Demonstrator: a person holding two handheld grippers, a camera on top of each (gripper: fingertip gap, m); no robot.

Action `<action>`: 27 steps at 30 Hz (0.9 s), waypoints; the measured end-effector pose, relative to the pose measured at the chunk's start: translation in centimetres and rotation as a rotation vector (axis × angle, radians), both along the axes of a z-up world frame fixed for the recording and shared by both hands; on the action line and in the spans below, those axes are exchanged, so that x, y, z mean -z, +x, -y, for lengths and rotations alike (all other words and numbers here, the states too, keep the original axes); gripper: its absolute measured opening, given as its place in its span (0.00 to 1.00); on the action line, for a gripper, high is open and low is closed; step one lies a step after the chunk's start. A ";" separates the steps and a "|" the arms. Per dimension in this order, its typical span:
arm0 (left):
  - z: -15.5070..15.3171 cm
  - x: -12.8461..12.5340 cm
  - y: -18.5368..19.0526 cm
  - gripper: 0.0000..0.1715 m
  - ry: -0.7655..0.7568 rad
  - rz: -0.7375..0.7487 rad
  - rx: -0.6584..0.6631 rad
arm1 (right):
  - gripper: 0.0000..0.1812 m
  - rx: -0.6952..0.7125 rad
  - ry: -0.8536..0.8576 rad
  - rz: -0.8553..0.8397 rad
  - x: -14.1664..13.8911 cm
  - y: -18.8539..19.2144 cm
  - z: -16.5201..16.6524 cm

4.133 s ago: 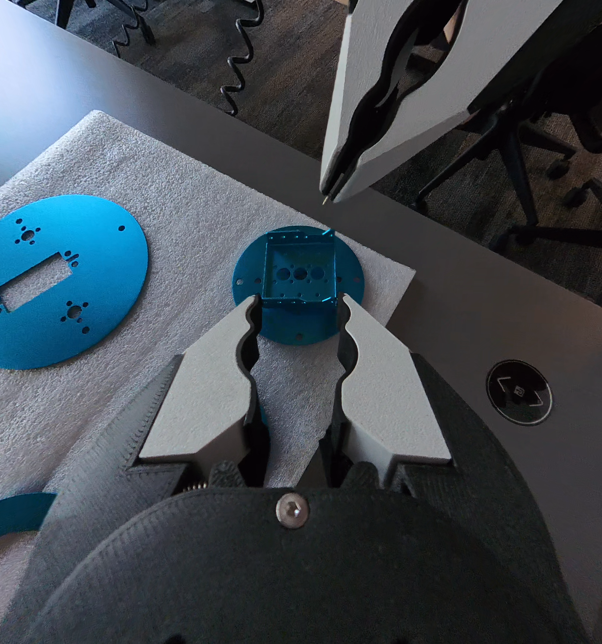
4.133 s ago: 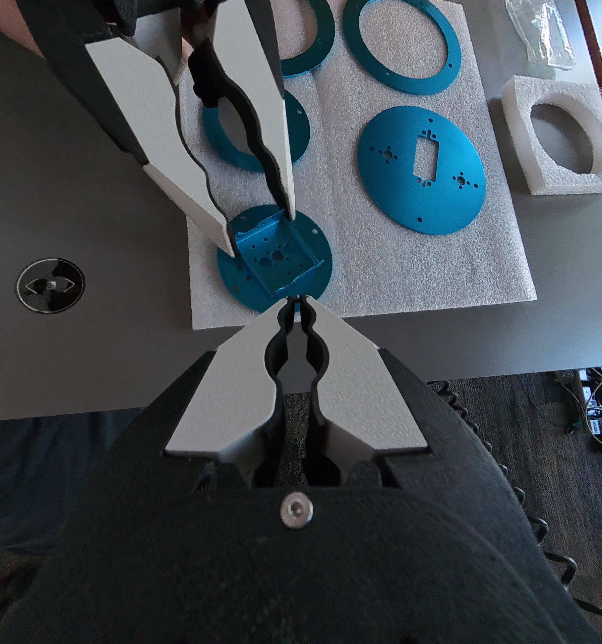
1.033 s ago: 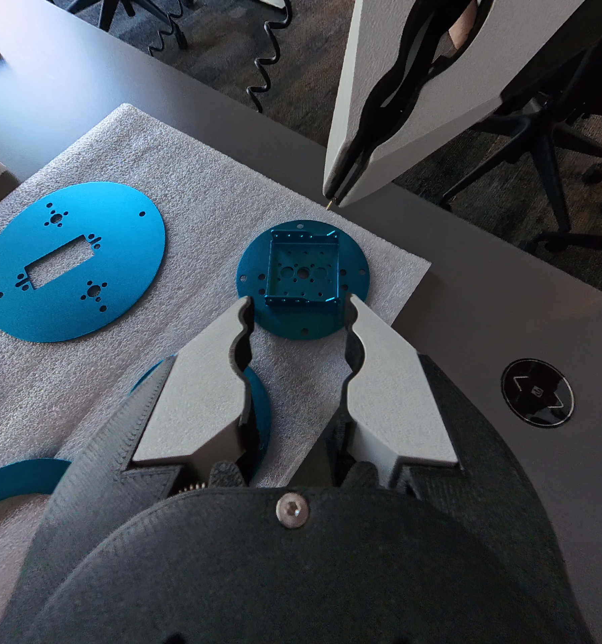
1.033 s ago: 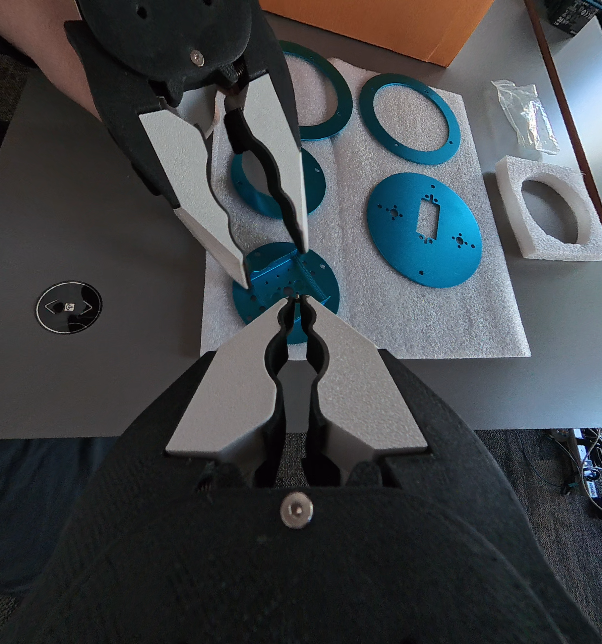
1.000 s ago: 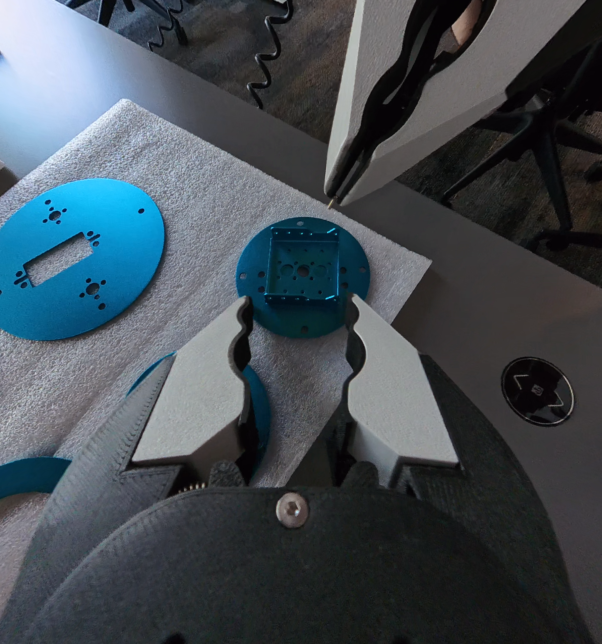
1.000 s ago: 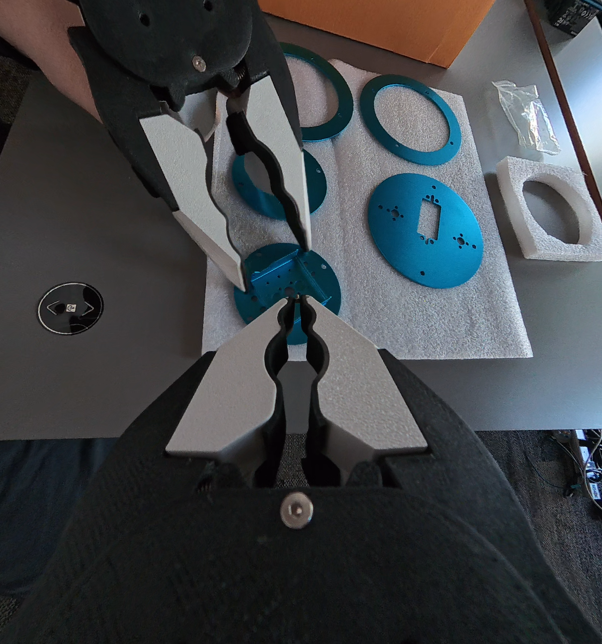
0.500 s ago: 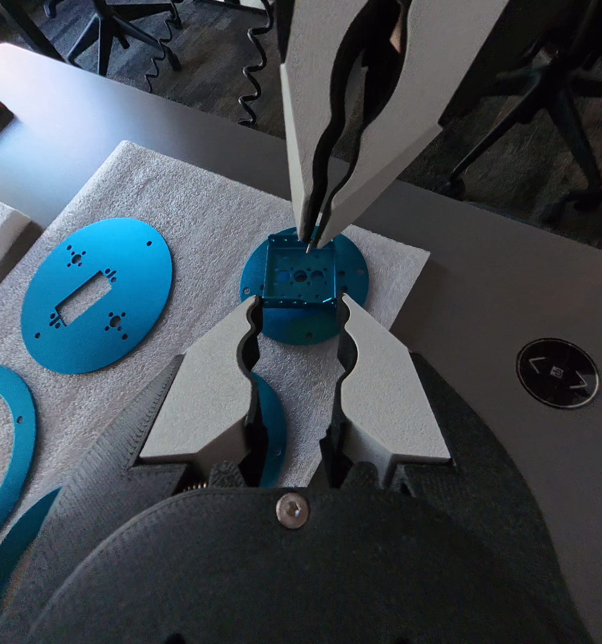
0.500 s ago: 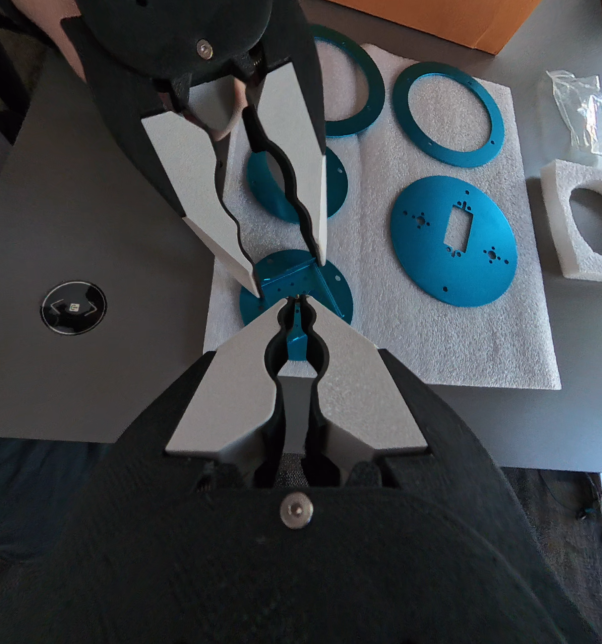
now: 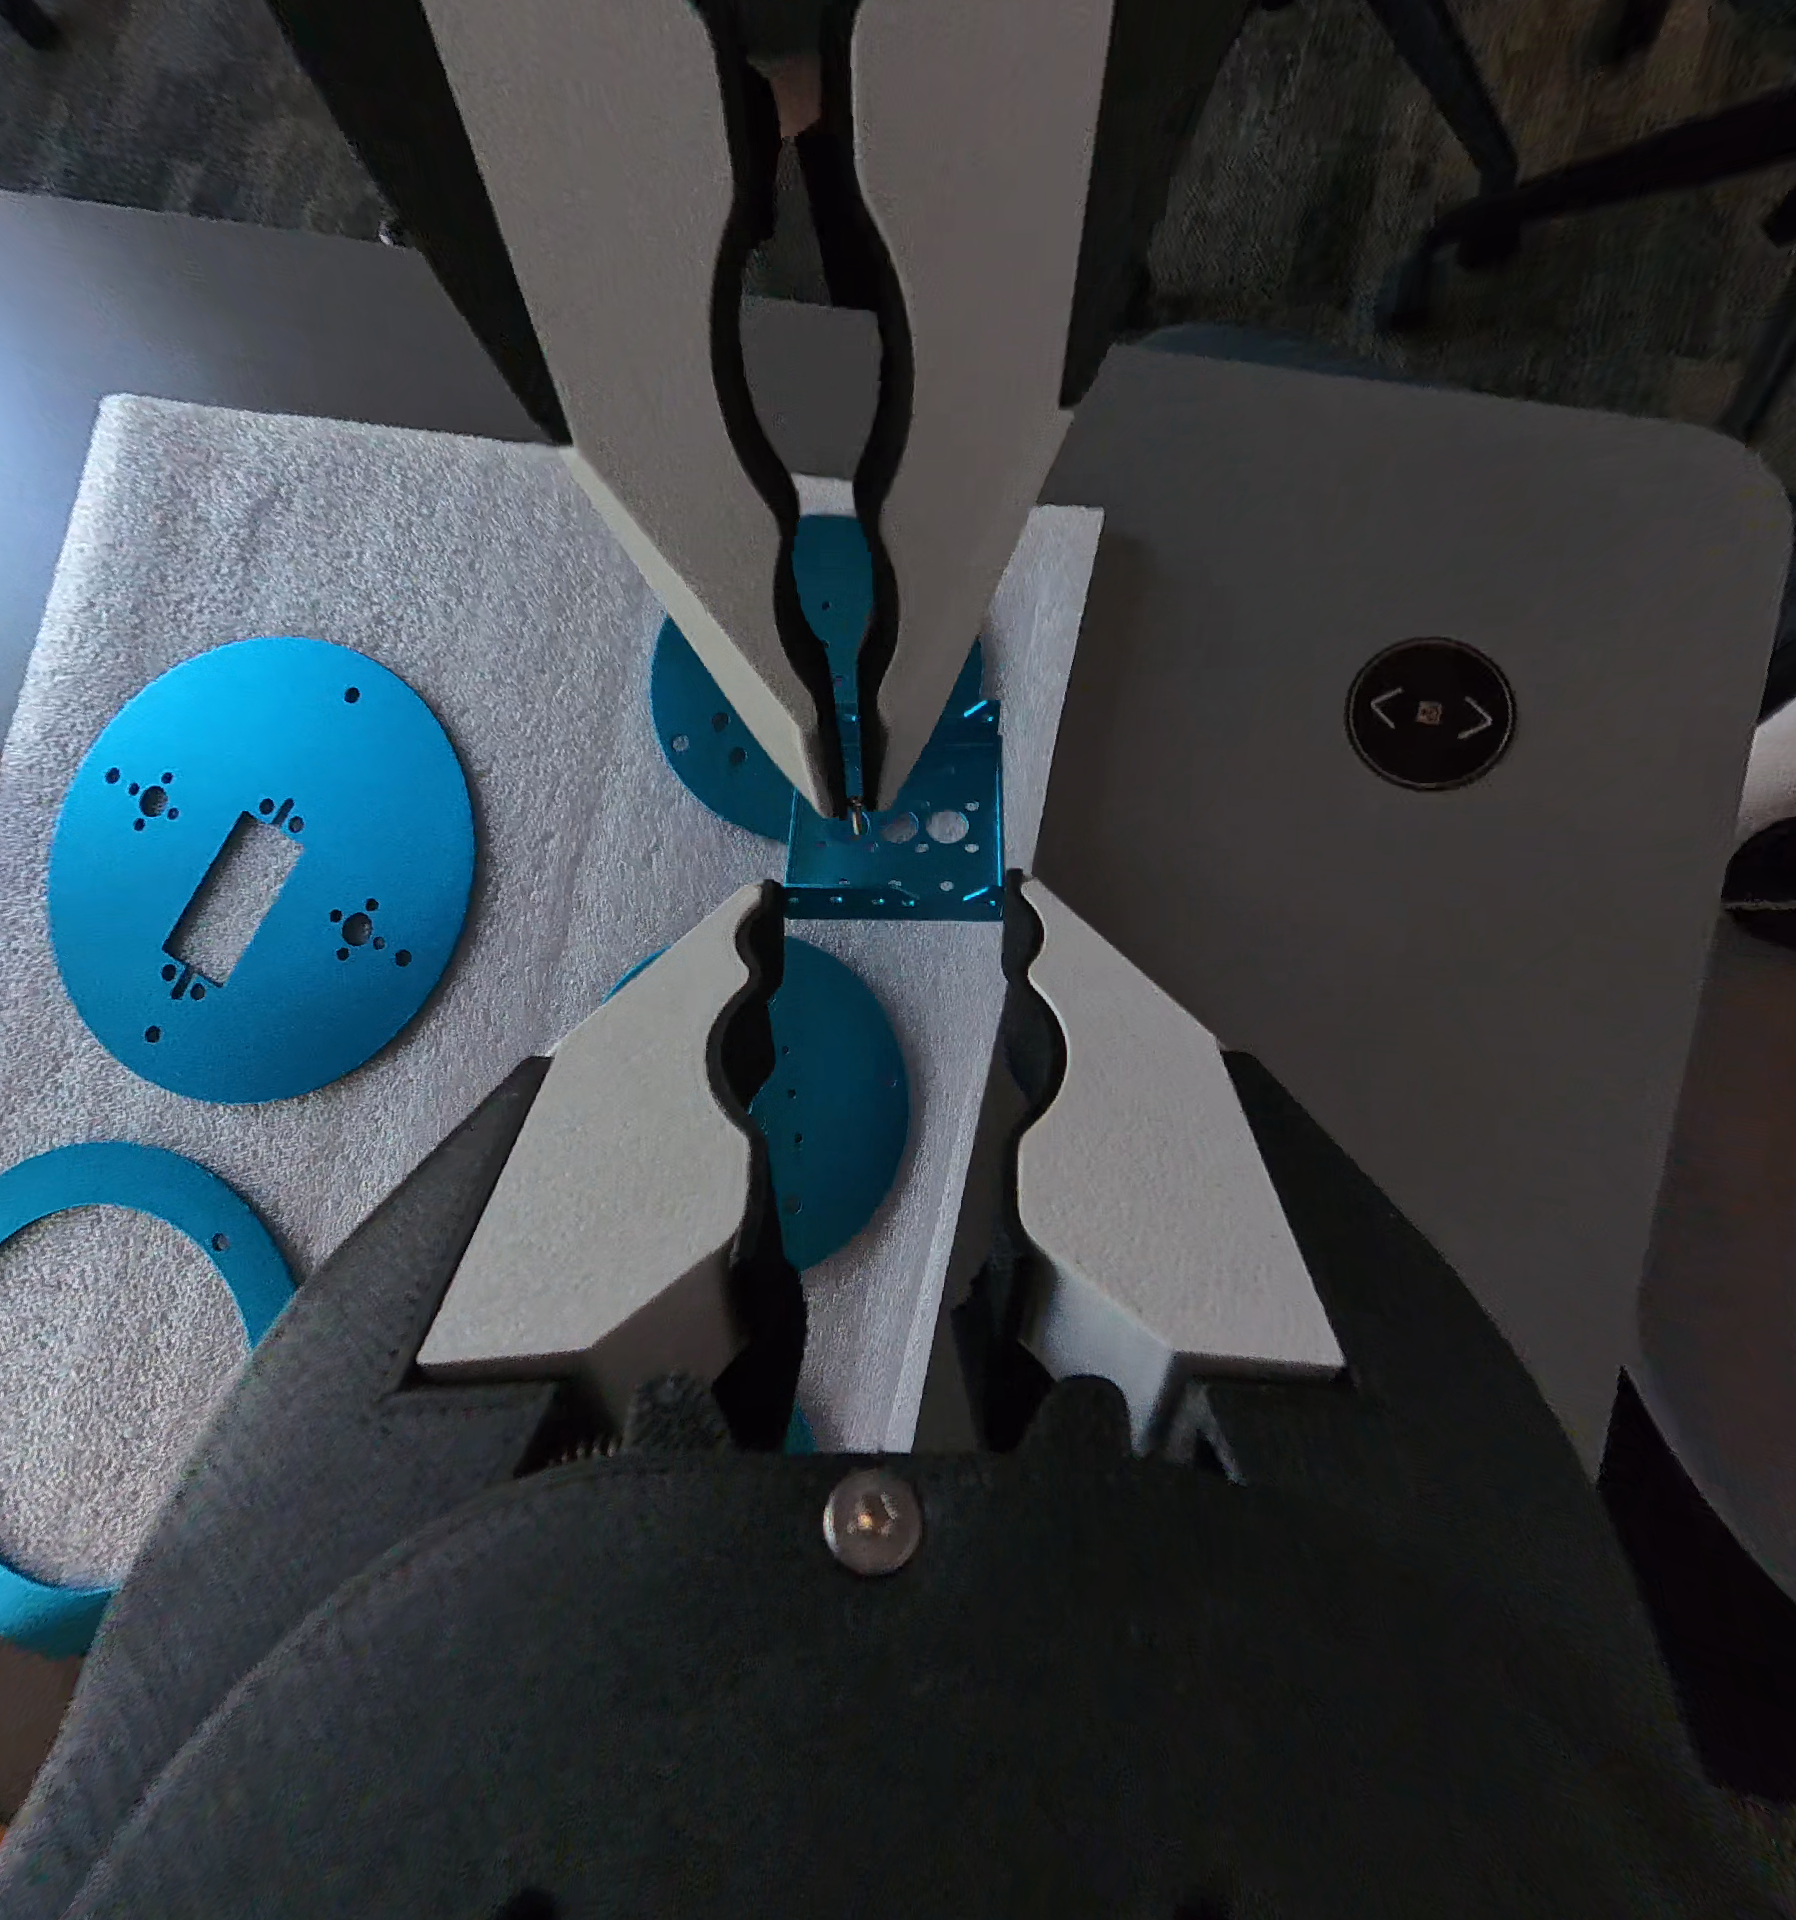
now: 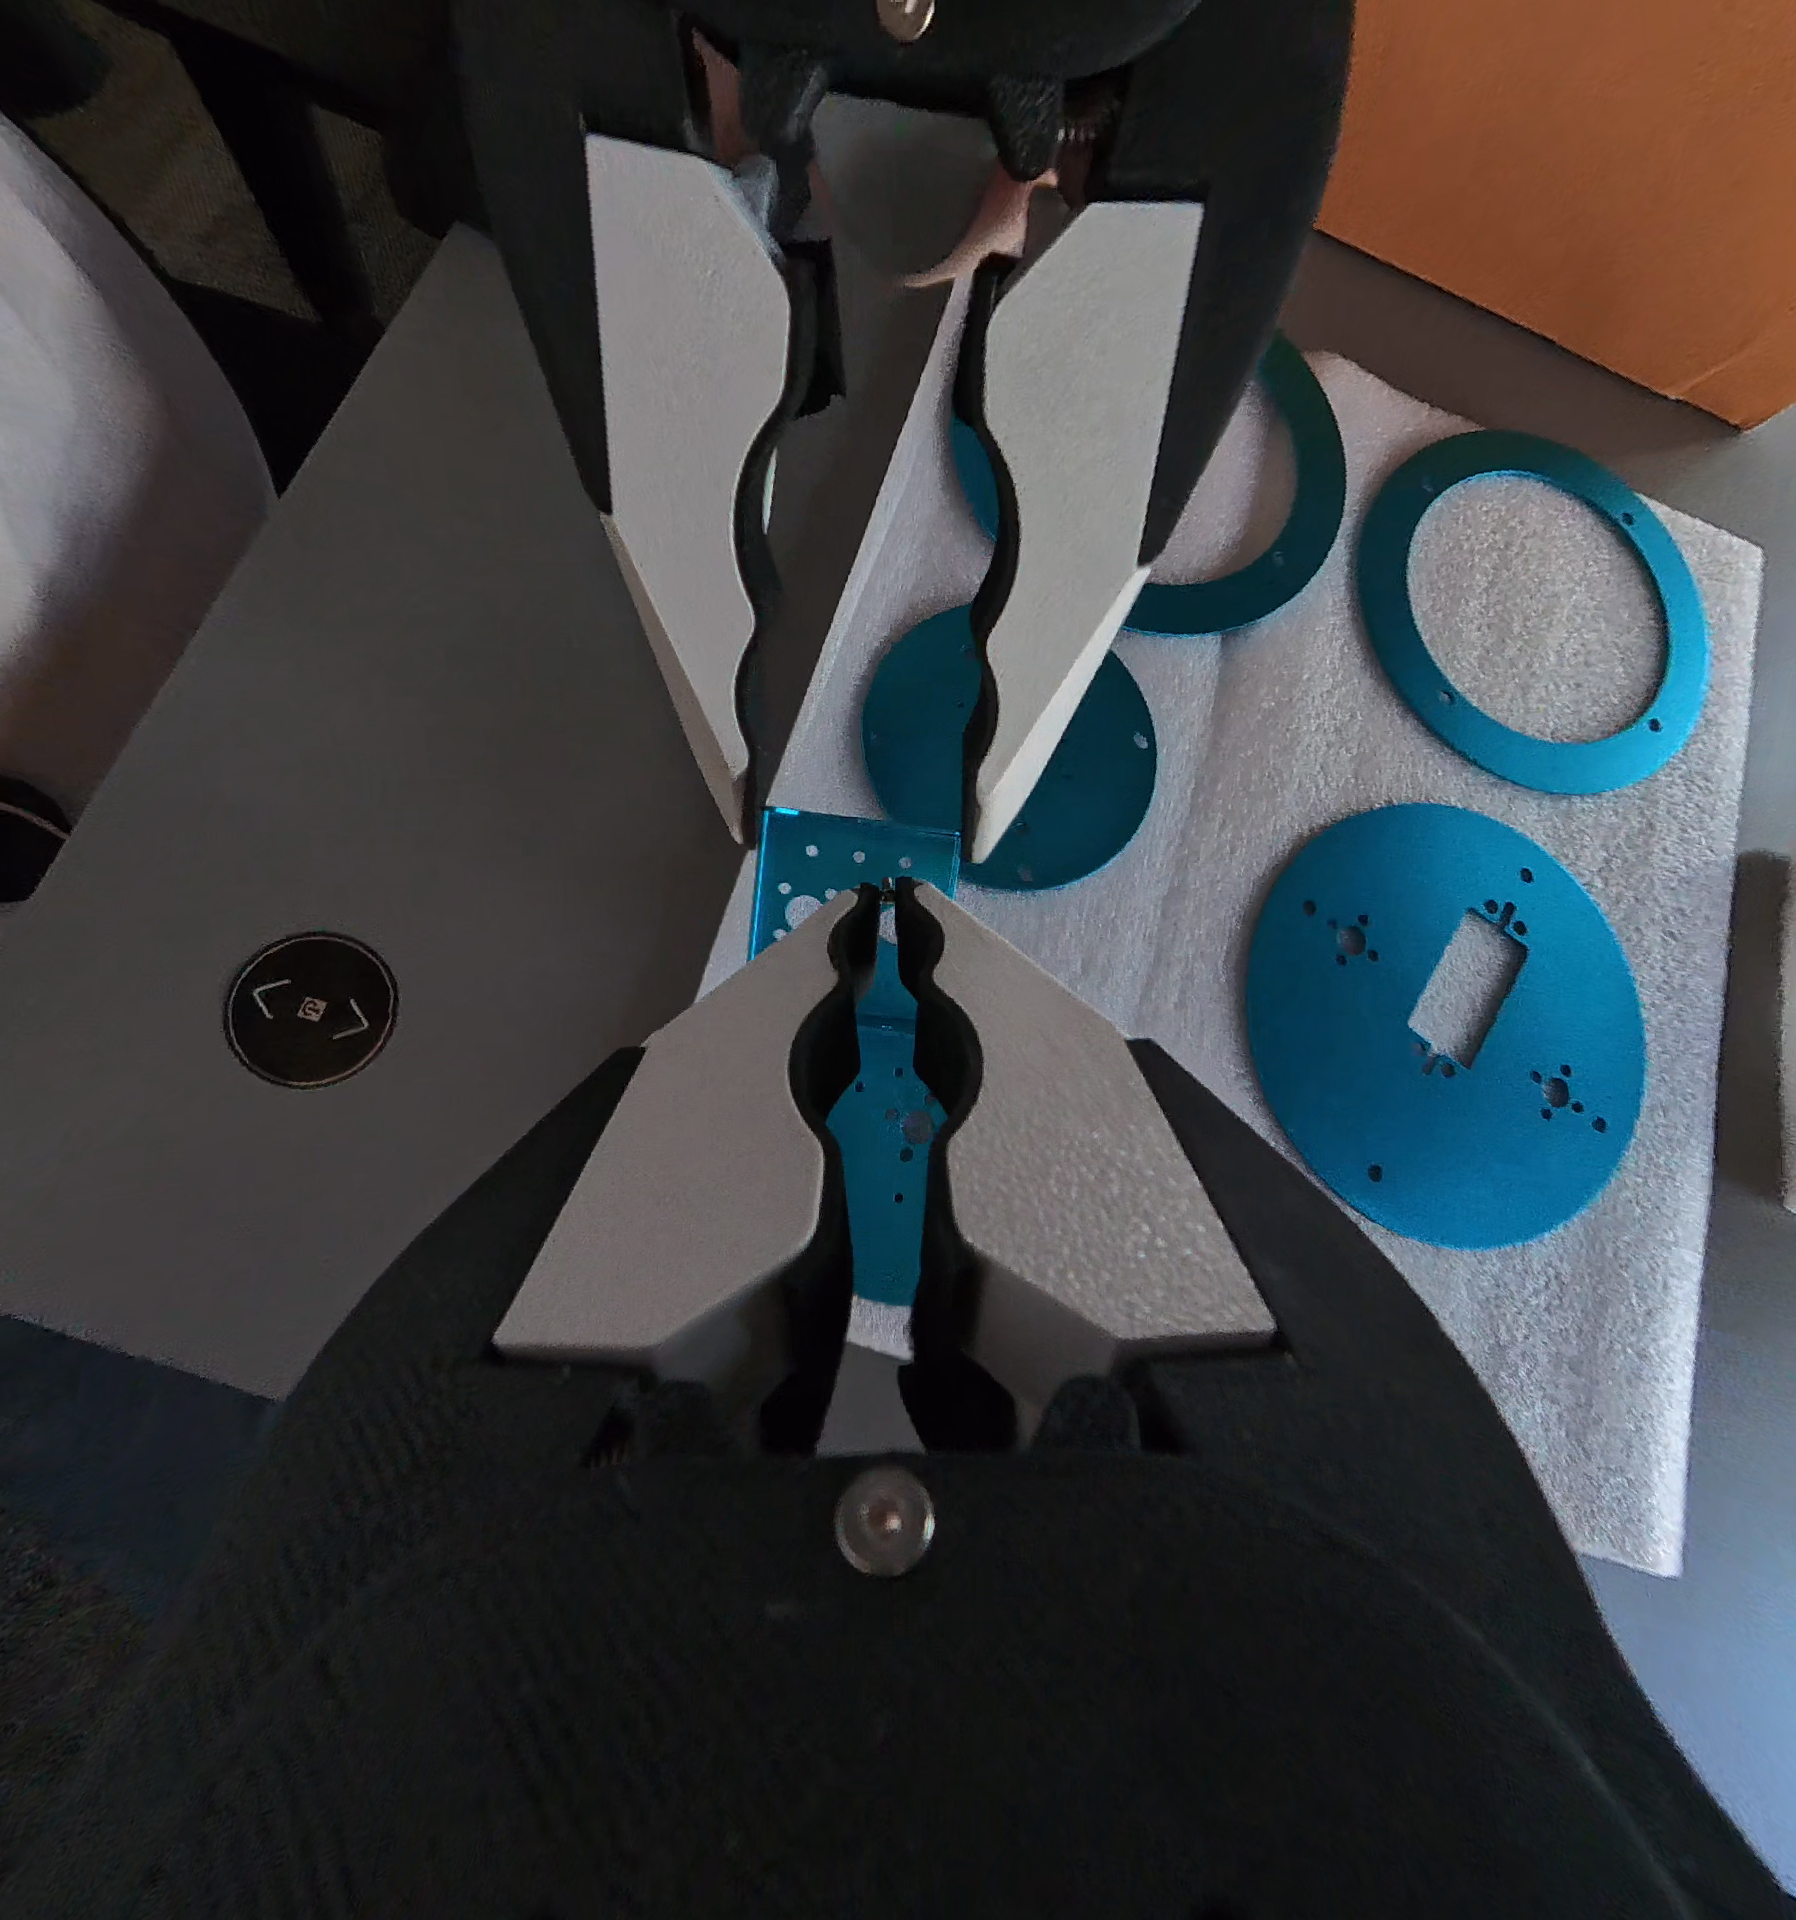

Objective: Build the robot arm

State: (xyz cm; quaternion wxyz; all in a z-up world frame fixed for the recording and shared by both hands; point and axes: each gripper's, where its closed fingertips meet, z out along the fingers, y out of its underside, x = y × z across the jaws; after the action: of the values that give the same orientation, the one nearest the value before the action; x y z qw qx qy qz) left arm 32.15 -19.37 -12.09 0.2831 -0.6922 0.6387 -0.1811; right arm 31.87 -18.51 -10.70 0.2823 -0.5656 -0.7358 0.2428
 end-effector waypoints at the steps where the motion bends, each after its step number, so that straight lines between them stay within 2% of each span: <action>1: 0.1 0.1 -0.1 0.24 -0.005 -0.017 0.014 | 0.01 0.000 -0.006 0.003 0.3 -0.2 0.1; 6: 0.7 0.7 -0.1 0.24 -0.053 -0.055 0.059 | 0.01 0.019 -0.032 0.033 1.4 -0.7 0.4; 15: 0.9 1.2 0.2 0.24 -0.096 -0.012 0.056 | 0.01 0.037 -0.054 0.066 2.2 -0.6 0.4; 27: 1.1 1.4 0.3 0.24 -0.086 -0.016 0.061 | 0.01 0.019 -0.041 0.124 2.9 -0.4 0.7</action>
State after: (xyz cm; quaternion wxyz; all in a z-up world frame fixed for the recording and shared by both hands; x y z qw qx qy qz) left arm 32.46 -20.52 -13.50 0.2425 -0.6852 0.6535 -0.2114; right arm 31.48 -19.24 -13.57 0.2270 -0.5923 -0.7413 0.2194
